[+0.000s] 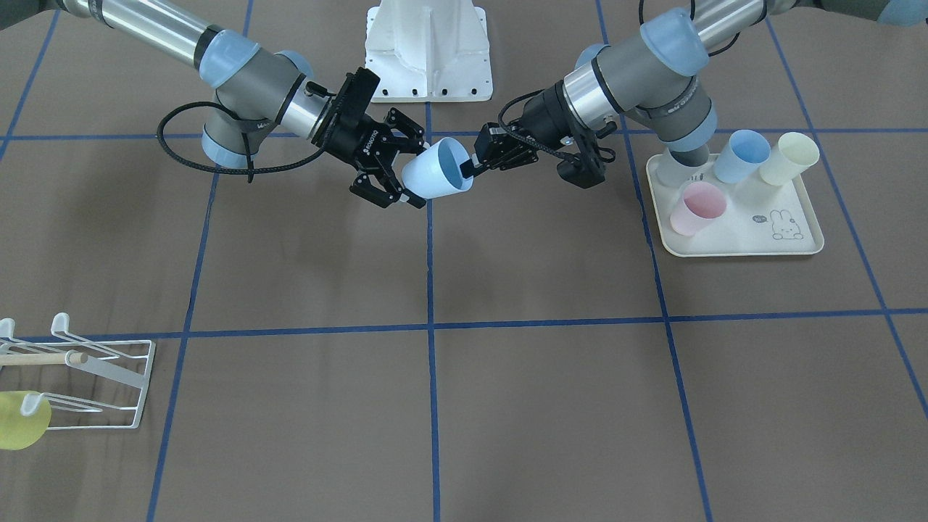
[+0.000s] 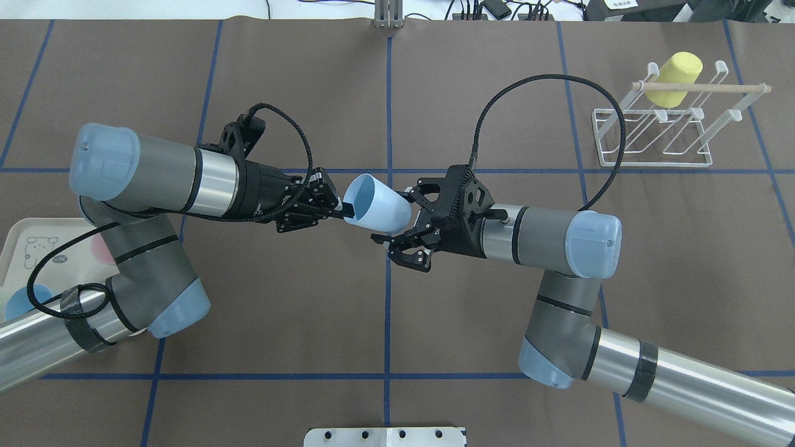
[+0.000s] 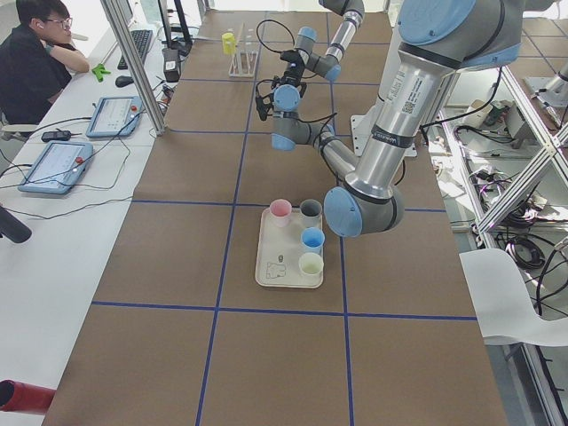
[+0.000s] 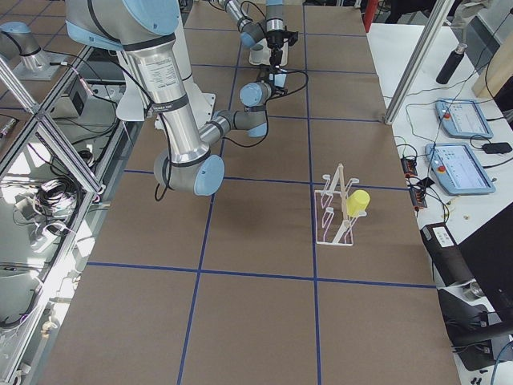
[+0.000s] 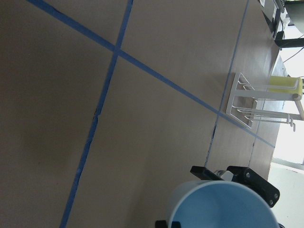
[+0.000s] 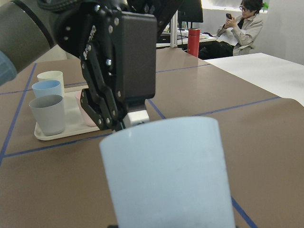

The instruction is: Transfer IKEA cup to right arm and place on rack

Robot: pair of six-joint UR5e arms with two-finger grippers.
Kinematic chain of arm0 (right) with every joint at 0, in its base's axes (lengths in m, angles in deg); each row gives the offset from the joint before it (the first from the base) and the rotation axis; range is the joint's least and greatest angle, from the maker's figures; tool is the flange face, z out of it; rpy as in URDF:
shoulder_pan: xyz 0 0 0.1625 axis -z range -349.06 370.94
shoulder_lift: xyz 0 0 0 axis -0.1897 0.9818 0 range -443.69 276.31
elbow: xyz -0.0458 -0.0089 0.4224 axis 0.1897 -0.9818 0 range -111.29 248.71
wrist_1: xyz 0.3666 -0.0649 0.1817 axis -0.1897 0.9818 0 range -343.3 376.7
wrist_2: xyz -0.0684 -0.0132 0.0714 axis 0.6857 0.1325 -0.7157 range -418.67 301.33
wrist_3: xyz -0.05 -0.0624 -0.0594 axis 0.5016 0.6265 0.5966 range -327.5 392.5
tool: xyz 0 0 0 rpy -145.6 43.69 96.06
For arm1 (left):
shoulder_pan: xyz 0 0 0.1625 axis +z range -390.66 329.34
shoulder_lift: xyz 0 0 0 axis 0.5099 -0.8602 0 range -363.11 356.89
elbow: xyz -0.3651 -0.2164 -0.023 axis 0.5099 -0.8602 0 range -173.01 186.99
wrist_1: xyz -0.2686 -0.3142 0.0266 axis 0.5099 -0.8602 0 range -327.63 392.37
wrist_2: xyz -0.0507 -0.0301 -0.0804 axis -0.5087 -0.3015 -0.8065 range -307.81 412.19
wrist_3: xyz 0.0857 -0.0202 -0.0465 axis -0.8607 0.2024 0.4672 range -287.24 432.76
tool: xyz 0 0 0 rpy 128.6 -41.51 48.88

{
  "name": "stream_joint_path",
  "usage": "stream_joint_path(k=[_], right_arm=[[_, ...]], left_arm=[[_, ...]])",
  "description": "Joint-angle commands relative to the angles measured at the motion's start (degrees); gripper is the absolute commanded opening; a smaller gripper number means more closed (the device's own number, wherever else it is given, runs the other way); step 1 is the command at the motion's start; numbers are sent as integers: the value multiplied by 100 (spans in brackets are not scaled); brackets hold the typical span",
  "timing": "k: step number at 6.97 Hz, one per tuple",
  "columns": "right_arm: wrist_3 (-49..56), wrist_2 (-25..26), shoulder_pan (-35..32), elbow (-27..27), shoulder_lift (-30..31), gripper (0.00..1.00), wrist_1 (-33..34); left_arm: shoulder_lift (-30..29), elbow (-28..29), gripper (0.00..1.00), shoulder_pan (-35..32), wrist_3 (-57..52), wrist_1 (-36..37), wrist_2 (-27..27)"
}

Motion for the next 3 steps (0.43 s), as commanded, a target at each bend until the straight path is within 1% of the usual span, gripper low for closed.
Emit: stream_joint_path(k=[1,2,3], right_arm=[[9,-1,17,9,7,53,-1],[9,-1,25,0,7,51,-1],[9,-1,25,0,7,51,-1]], left_arm=[[-1,0,0,0,-9,-9,-16],[8,-8,11,0,-9,-9,-16],[8,-26,52,-9,-9,-9,-16]])
